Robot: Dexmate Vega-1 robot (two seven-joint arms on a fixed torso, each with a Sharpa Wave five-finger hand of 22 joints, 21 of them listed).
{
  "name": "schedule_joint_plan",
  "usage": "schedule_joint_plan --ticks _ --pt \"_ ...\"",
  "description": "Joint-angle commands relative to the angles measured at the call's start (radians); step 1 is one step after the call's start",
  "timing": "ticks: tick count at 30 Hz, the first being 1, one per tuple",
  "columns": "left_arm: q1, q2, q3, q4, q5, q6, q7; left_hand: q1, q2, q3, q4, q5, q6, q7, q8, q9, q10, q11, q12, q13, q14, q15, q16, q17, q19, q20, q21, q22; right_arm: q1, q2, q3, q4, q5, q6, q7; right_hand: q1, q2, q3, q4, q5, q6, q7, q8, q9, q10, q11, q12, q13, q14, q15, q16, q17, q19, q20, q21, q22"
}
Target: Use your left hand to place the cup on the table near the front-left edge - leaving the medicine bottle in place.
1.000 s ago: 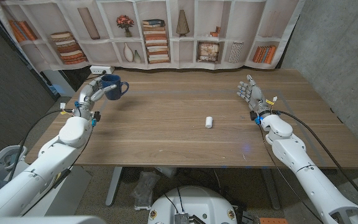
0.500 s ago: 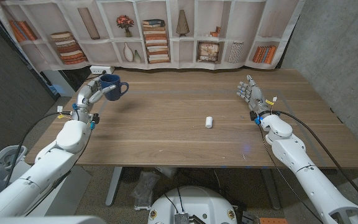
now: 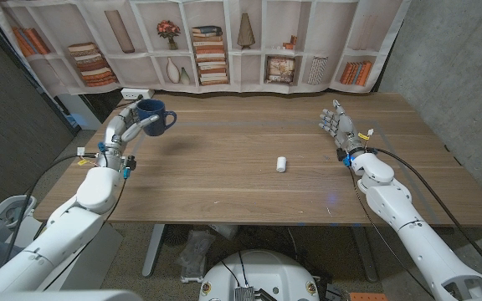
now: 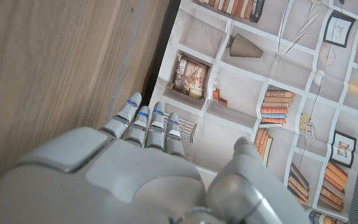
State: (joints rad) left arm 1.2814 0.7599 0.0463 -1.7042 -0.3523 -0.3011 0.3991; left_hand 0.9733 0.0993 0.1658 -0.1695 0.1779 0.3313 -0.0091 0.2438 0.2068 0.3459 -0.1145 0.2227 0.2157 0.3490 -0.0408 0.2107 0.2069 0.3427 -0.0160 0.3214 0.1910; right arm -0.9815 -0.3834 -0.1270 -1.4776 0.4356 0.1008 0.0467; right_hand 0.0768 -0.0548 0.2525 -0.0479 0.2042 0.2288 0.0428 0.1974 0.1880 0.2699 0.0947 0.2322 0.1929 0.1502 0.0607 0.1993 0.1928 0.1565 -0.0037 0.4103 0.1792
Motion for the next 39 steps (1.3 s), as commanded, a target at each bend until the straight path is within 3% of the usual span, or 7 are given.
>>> schedule_joint_plan --ticks 1,19,39 --pt "0.038 -0.016 -0.014 -0.036 0.025 -0.009 0.001 0.003 0.023 0.048 0.047 0.003 0.025 -0.015 0.006 0.004 0.012 -0.001 0.005 0.004 0.006 -0.023 0.003 0.002 0.007 -0.003 0.001 0.003 0.010 0.002 0.006 0.015 0.004 0.011 0.010 0.009 0.007 -0.004 0.003 -0.003 0.010 0.002 0.004 0.003 0.007 0.001 0.002 0.002 0.007 0.002 0.002 0.002 0.009 -0.001 -0.004 0.002" --pt "0.079 -0.039 -0.025 -0.060 0.050 -0.020 0.003 0.004 0.023 0.049 0.047 0.003 0.031 -0.016 0.006 0.005 0.017 -0.003 0.005 0.004 0.009 -0.021 0.003 0.002 0.009 -0.001 0.001 0.003 0.031 0.002 0.002 0.024 -0.003 0.004 0.019 0.010 0.009 -0.006 0.002 -0.004 0.017 0.013 0.006 0.003 0.011 -0.003 0.004 0.002 0.012 -0.001 0.003 0.002 0.016 -0.003 -0.009 0.002" --pt "0.140 -0.077 -0.037 -0.037 0.014 -0.129 -0.054 0.005 0.023 0.051 0.047 0.003 0.037 -0.015 0.005 0.005 0.025 -0.001 0.005 0.006 0.017 -0.022 0.004 0.002 0.013 -0.001 0.001 0.003 0.008 0.001 0.002 -0.015 -0.009 -0.004 -0.007 0.011 0.010 -0.007 0.001 -0.004 0.017 0.011 0.005 0.003 0.011 -0.002 0.003 0.002 0.013 -0.002 0.002 0.002 0.019 -0.003 -0.015 0.002"
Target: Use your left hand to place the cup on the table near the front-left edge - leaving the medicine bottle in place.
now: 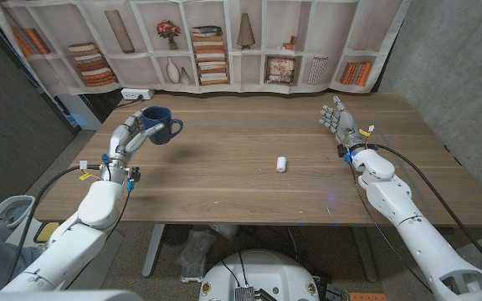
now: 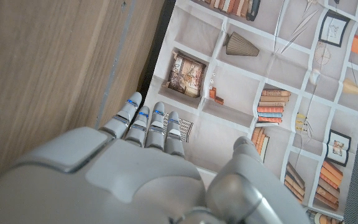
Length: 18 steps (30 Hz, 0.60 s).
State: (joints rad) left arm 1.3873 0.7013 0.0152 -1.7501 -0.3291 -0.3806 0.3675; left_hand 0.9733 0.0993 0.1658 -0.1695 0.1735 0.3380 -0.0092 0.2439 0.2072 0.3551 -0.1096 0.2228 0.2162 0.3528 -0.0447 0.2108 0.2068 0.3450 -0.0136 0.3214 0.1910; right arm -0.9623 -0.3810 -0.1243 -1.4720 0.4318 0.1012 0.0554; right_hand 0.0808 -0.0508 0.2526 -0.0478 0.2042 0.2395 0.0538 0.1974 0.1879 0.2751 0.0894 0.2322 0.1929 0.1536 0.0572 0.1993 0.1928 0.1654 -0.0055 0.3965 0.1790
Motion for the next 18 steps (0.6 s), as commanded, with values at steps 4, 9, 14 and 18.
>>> schedule_joint_plan --ticks 4,9,14,18 --pt "0.046 -0.023 -0.010 0.011 -0.012 -0.065 -0.028 0.005 0.023 0.051 0.047 0.007 0.031 -0.016 0.005 0.005 0.016 -0.008 0.005 0.005 0.014 -0.017 0.004 0.003 0.011 -0.004 0.001 0.003 -0.014 -0.001 -0.003 -0.027 -0.008 -0.005 -0.023 0.007 0.007 -0.007 0.000 -0.004 0.007 0.001 0.005 0.003 0.006 0.005 0.003 0.002 0.009 0.002 0.002 0.002 0.011 0.000 -0.003 0.003" --pt "0.057 -0.026 -0.015 0.016 -0.024 -0.080 -0.044 0.005 0.023 0.052 0.048 0.007 0.031 -0.016 0.004 0.005 0.014 -0.013 0.003 0.006 0.012 -0.016 0.003 0.003 0.011 -0.004 0.000 0.003 -0.019 0.000 -0.006 -0.034 -0.008 -0.005 -0.029 0.007 0.007 -0.008 0.000 -0.004 0.007 -0.001 0.005 0.003 0.008 0.004 0.004 0.002 0.009 0.003 0.001 0.002 0.012 -0.001 -0.004 0.003" --pt "0.068 -0.030 -0.017 0.023 -0.032 -0.097 -0.058 0.005 0.023 0.052 0.047 0.007 0.031 -0.015 0.003 0.006 0.017 -0.007 0.004 0.007 0.011 -0.017 0.001 0.003 0.011 -0.004 0.000 0.003 -0.021 0.002 -0.010 -0.036 -0.010 -0.002 -0.034 0.007 0.007 -0.008 0.000 -0.004 0.007 0.000 0.005 0.003 0.009 0.002 0.004 0.002 0.009 0.003 0.001 0.002 0.012 -0.002 -0.005 0.003" --pt "0.080 -0.035 -0.020 0.026 -0.033 -0.115 -0.065 0.006 0.022 0.052 0.047 0.007 0.032 -0.014 0.003 0.006 0.016 -0.008 0.003 0.007 0.012 -0.016 0.001 0.003 0.010 -0.003 -0.001 0.003 -0.023 0.004 -0.014 -0.039 -0.012 -0.001 -0.039 0.007 0.008 -0.008 0.000 -0.004 0.008 -0.001 0.005 0.003 0.007 0.002 0.003 0.002 0.009 0.003 0.001 0.002 0.012 -0.002 -0.006 0.003"
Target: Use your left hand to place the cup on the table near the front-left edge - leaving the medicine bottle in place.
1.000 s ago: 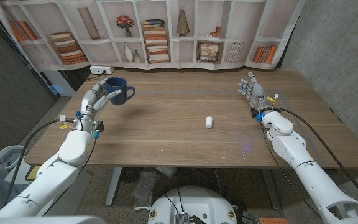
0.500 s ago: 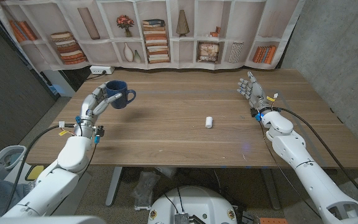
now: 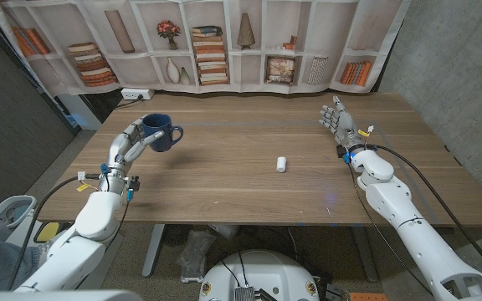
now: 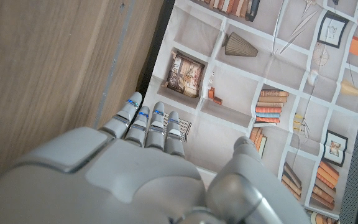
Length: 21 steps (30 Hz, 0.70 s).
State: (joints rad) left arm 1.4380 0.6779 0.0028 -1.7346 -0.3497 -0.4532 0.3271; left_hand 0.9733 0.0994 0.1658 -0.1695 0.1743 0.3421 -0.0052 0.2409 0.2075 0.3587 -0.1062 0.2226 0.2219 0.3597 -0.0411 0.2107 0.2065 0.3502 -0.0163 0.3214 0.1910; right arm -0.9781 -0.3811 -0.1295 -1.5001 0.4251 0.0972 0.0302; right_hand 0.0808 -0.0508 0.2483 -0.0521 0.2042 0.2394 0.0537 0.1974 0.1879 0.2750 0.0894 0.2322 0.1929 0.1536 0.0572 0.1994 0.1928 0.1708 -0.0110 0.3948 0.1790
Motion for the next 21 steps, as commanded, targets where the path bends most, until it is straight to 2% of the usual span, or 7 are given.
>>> schedule_joint_plan --ticks 1,13,21 --pt "0.033 -0.012 -0.009 0.010 -0.013 -0.046 -0.027 0.006 0.022 0.053 0.047 0.006 0.029 -0.020 0.006 0.006 0.013 -0.013 0.003 0.001 0.006 -0.020 0.002 0.003 0.006 -0.001 -0.001 0.003 -0.007 0.004 -0.009 -0.012 -0.006 0.003 -0.015 0.007 0.008 -0.004 0.004 -0.004 0.007 0.000 0.005 0.003 0.007 0.003 0.003 0.002 0.010 0.003 0.001 0.002 0.007 0.004 -0.005 0.003" --pt "0.053 -0.033 -0.006 0.032 -0.032 -0.068 -0.039 0.006 0.022 0.054 0.047 0.006 0.033 -0.024 0.006 0.006 0.016 -0.014 0.004 0.003 0.005 -0.022 0.001 0.003 0.007 -0.001 -0.001 0.003 -0.017 0.008 -0.010 -0.017 -0.004 0.006 -0.028 0.007 0.008 -0.005 0.004 -0.004 0.007 -0.001 0.005 0.003 0.006 0.002 0.002 0.002 0.010 0.003 0.001 0.002 0.009 0.004 -0.008 0.003" --pt "0.064 -0.045 -0.004 0.038 0.000 -0.092 -0.021 0.006 0.022 0.054 0.047 0.006 0.035 -0.022 0.006 0.006 0.019 -0.018 0.005 0.004 0.003 -0.023 0.000 0.003 0.005 -0.001 -0.002 0.003 -0.008 0.005 -0.015 -0.017 -0.010 0.005 -0.025 0.007 0.008 -0.006 0.003 -0.005 0.008 -0.002 0.005 0.003 0.006 0.003 0.002 0.002 0.010 0.002 0.001 0.002 0.010 0.004 -0.011 0.003"
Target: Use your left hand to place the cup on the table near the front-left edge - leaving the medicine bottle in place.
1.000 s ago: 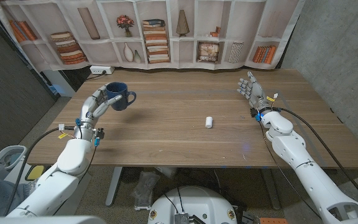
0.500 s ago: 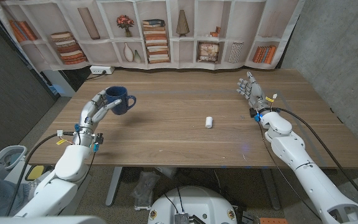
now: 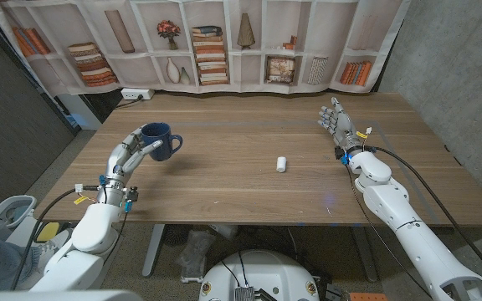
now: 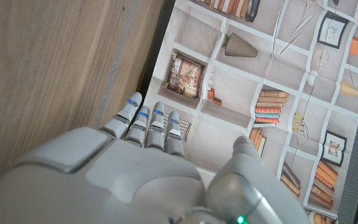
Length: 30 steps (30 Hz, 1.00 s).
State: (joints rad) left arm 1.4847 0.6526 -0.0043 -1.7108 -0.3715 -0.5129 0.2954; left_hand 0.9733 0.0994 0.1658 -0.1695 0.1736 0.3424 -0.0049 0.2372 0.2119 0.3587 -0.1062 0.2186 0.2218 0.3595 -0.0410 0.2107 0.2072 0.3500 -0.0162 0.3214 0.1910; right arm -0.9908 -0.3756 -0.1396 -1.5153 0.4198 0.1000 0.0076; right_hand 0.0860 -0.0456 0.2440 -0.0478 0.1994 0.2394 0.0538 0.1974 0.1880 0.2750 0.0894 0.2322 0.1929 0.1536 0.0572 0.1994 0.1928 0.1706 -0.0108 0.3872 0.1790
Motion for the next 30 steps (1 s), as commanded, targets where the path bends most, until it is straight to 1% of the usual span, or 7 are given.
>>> schedule_joint_plan --ticks 1,4,12,17,18,23,30 --pt "0.021 -0.022 0.003 0.011 0.033 -0.033 0.019 0.007 0.022 0.054 0.047 0.007 0.036 -0.026 0.010 0.002 0.020 -0.018 0.009 0.005 0.004 -0.023 0.000 0.002 0.005 -0.001 -0.003 0.003 0.005 -0.001 -0.005 -0.001 -0.004 0.002 -0.003 0.002 0.003 -0.002 -0.001 0.000 0.008 -0.001 0.005 0.003 0.006 0.003 0.002 0.002 0.010 0.002 0.001 0.002 0.010 0.003 -0.003 0.003" --pt "0.031 -0.028 0.002 0.005 0.054 -0.035 0.035 0.007 0.022 0.055 0.047 0.007 0.036 -0.028 0.010 0.002 0.021 -0.019 0.009 0.005 0.004 -0.024 0.000 0.002 0.005 -0.002 -0.003 0.003 0.005 0.000 -0.004 0.000 -0.002 0.004 -0.003 0.002 0.003 -0.002 -0.001 0.000 0.008 -0.002 0.005 0.003 0.006 0.003 0.002 0.002 0.010 0.002 0.001 0.002 0.010 0.003 -0.004 0.003" --pt "0.056 -0.036 0.003 0.004 0.038 -0.047 0.027 0.007 0.022 0.055 0.047 0.007 0.036 -0.027 0.008 0.002 0.020 -0.017 0.008 0.007 0.003 -0.023 -0.001 0.003 0.003 -0.001 -0.004 0.003 0.004 -0.001 -0.002 -0.003 -0.002 0.009 -0.004 0.002 0.003 -0.003 -0.002 0.000 0.007 -0.001 0.004 0.003 0.007 0.002 0.002 0.002 0.010 0.001 0.000 0.002 0.012 0.002 -0.006 0.003" --pt "0.075 -0.049 -0.001 -0.001 0.044 -0.061 0.038 0.007 0.022 0.056 0.047 0.007 0.037 -0.028 0.008 0.002 0.021 -0.025 0.009 0.008 0.003 -0.024 -0.001 0.003 0.002 -0.001 -0.005 0.003 0.003 -0.001 -0.001 -0.003 0.000 0.011 -0.005 0.002 0.003 -0.003 -0.002 0.000 0.007 -0.002 0.004 0.003 0.007 0.002 0.002 0.002 0.010 0.001 0.000 0.002 0.012 0.003 -0.007 0.003" --pt "0.078 -0.051 -0.002 -0.002 0.045 -0.065 0.040 0.007 0.022 0.056 0.047 0.007 0.038 -0.029 0.008 0.002 0.022 -0.022 0.009 0.008 0.003 -0.025 -0.001 0.003 0.002 -0.002 -0.006 0.003 0.002 0.000 0.000 -0.002 0.001 0.013 -0.004 0.002 0.003 -0.003 -0.002 0.000 0.007 -0.002 0.004 0.003 0.008 0.003 0.002 0.002 0.010 0.001 0.000 0.002 0.012 0.003 -0.007 0.003" --pt "0.104 -0.060 -0.016 -0.020 0.067 -0.071 0.060 0.007 0.022 0.056 0.047 0.007 0.037 -0.028 0.007 0.002 0.022 -0.025 0.009 0.009 0.003 -0.025 -0.001 0.003 0.001 -0.001 -0.007 0.003 -0.001 0.000 0.001 0.000 0.004 0.020 -0.002 0.002 0.004 -0.004 -0.002 0.000 0.008 -0.002 0.004 0.003 0.007 0.004 0.002 0.002 0.010 0.002 0.000 0.002 0.013 0.002 -0.009 0.003" --pt "0.136 -0.081 -0.032 -0.033 0.105 -0.094 0.083 0.007 0.021 0.057 0.047 0.007 0.037 -0.031 0.006 0.003 0.022 -0.021 0.008 0.011 0.003 -0.025 -0.001 0.003 0.000 -0.001 -0.007 0.003 -0.003 -0.002 0.001 0.000 0.005 0.024 0.001 0.002 0.004 -0.004 -0.002 0.000 0.008 -0.002 0.004 0.003 0.007 0.003 0.002 0.002 0.010 0.002 0.000 0.002 0.014 0.002 -0.010 0.003"
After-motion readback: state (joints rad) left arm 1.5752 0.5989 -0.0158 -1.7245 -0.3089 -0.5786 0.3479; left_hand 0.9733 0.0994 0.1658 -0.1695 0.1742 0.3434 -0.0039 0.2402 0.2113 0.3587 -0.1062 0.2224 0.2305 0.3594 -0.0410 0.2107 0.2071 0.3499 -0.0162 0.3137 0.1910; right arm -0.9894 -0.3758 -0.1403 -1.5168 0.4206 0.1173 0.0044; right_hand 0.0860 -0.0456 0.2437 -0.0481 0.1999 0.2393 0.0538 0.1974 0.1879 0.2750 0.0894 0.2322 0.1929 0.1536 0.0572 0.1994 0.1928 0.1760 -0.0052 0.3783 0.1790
